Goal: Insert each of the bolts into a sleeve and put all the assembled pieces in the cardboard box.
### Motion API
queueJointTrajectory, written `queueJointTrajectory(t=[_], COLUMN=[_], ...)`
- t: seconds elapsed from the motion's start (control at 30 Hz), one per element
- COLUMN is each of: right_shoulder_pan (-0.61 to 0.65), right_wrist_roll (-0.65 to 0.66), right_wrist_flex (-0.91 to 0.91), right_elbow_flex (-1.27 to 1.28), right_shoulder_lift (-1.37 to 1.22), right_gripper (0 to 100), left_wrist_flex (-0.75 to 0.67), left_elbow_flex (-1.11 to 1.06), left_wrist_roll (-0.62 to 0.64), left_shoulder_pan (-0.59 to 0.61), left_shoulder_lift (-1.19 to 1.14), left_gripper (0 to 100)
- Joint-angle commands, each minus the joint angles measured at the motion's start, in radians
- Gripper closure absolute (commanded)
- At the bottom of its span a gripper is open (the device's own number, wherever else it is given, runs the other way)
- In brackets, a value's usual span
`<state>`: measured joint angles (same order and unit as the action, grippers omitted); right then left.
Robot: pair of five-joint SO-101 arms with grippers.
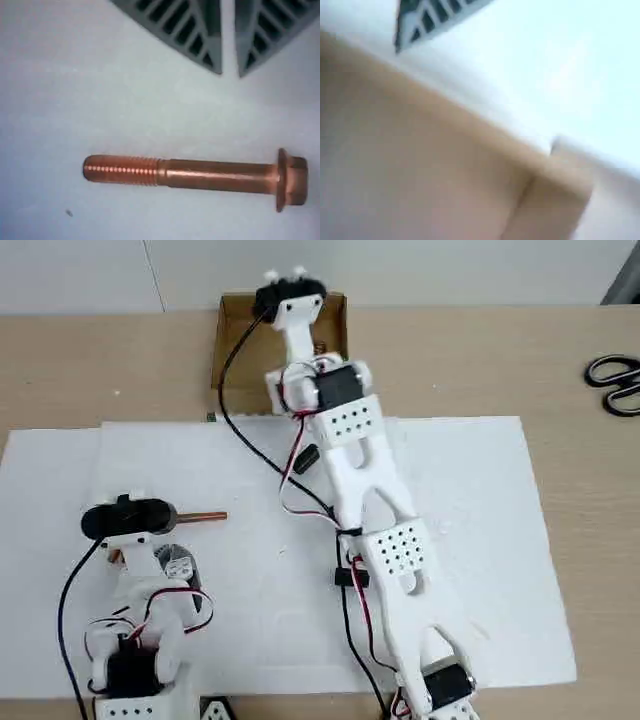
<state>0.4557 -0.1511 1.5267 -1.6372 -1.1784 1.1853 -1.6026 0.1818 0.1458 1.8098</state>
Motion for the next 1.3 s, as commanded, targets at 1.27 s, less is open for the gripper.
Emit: queueJointTrajectory(t=[1.27], right_shoulder_pan=[0.071], right_wrist_roll=[-0.565], right_wrist_flex=[0.209], right_elbow_flex=[0.551], right_shoulder_lift=[0.553], right_gripper=[74.2], left_wrist_flex=[-0.011], left_elbow_flex=[0.007], left_wrist_roll=[0.000], left_shoulder_pan=[0.003], left_shoulder_lift=[0.009], left_gripper=[99])
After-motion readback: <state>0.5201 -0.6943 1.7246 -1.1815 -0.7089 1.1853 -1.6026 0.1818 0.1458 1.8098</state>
